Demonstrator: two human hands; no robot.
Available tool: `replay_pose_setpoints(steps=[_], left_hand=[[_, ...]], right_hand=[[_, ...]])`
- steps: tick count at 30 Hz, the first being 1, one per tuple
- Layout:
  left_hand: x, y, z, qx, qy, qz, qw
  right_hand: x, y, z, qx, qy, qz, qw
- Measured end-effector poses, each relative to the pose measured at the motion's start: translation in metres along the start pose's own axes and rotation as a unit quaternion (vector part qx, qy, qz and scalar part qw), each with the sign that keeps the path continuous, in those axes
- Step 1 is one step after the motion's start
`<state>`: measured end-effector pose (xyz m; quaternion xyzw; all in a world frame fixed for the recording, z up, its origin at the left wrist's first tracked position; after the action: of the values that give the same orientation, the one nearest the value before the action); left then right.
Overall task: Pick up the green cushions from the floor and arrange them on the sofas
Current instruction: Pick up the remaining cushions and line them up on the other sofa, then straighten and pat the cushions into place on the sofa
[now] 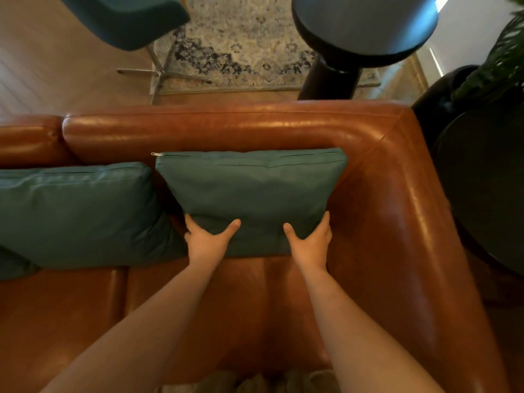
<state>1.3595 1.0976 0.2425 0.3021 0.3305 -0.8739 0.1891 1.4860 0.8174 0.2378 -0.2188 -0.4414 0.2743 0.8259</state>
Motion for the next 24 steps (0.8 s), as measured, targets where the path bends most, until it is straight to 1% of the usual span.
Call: replay_pose_setpoints(steps=[4, 7, 9, 14, 17, 20, 24], left_hand=[[-0.046, -0.013, 0.047, 0.034, 0.089, -0.068, 0.993], [-0.077, -0.021, 0.079, 0.061, 0.169, -0.134, 0.975], [-0.098, -0.023, 0.105, 0.07, 0.221, -0.187, 0.955], [-0.135, -0.015, 0.161, 0.086, 0.301, -0.278, 0.908], [-0.15, -0.003, 0.196, 0.098, 0.365, -0.329, 0.865], [-0.156, 0.014, 0.231, 0.119, 0.418, -0.358, 0.827], [-0.154, 0.035, 0.274, 0.158, 0.454, -0.36, 0.8]], right_hand=[[0.033, -0.038, 0.041, -0.018, -0.058, 0.023, 0.998], [0.053, -0.07, 0.071, -0.03, -0.08, 0.05, 0.995], [0.064, -0.094, 0.092, -0.044, -0.09, 0.069, 0.993], [0.078, -0.139, 0.132, -0.075, -0.116, 0.136, 0.981], [0.072, -0.166, 0.155, -0.098, -0.12, 0.175, 0.972], [0.053, -0.195, 0.176, -0.121, -0.11, 0.176, 0.971], [0.019, -0.234, 0.199, -0.138, -0.083, 0.148, 0.976]])
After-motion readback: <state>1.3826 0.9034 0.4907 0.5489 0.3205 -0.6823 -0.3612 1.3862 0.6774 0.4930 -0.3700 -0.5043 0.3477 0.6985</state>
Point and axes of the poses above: each hand's wrist, its own z-axis away from the middle knuckle, its own y-axis out of the palm, x = y × z, the point moved 10 cm from there along -z, towards the middle knuckle, and after that the axes turned 5 degrees about z, right-handed, at the moved point
